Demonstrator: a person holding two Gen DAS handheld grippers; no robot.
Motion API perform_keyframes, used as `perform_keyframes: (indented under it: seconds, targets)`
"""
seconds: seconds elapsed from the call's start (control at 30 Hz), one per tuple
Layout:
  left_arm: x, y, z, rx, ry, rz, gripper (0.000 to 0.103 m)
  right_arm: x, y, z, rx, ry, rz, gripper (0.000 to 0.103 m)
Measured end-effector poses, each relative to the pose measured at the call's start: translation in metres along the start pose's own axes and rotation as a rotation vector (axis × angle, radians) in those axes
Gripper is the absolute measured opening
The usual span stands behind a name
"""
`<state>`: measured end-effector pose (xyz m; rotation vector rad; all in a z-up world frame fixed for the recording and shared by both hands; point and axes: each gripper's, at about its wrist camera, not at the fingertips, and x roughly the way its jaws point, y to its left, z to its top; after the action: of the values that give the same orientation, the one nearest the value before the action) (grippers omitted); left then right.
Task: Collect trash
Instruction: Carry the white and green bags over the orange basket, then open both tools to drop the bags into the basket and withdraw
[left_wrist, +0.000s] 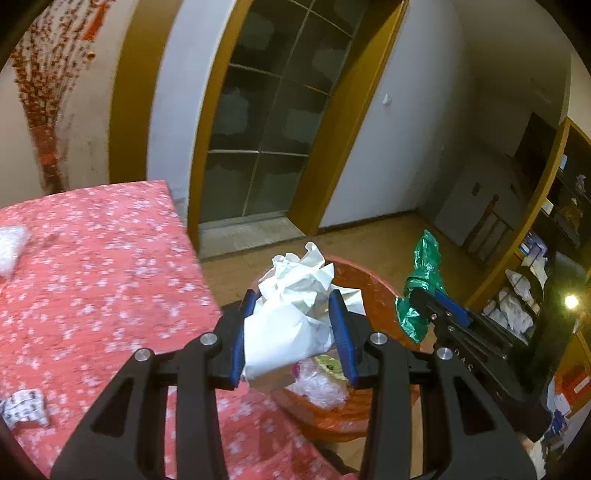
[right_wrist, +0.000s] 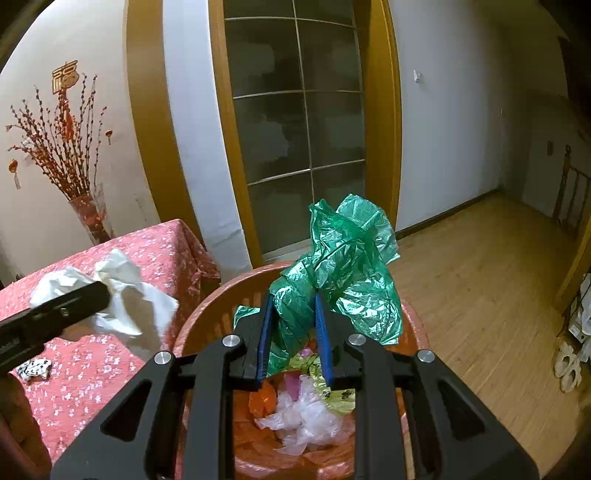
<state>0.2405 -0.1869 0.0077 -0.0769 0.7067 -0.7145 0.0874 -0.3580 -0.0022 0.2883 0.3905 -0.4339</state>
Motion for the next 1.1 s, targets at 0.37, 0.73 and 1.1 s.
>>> perform_keyframes:
  seconds: [0.37,0.73,1.1]
  targets:
    - [0.056,-0.017,0.002,0.022,0.083,-0.043,0.041,0.015,-0.02,0.001,0.043,0.011,0.009,0.023]
    - [0.085,-0.005,-0.005,-0.008,0.157,-0.023,0.058,0.029,-0.031,-0.005,0.09,0.06,0.026,0.038]
    - [0.058,0.018,-0.014,0.004,0.136,0.081,0.067,0.023,-0.025,-0.008,0.069,0.058,0.018,0.053]
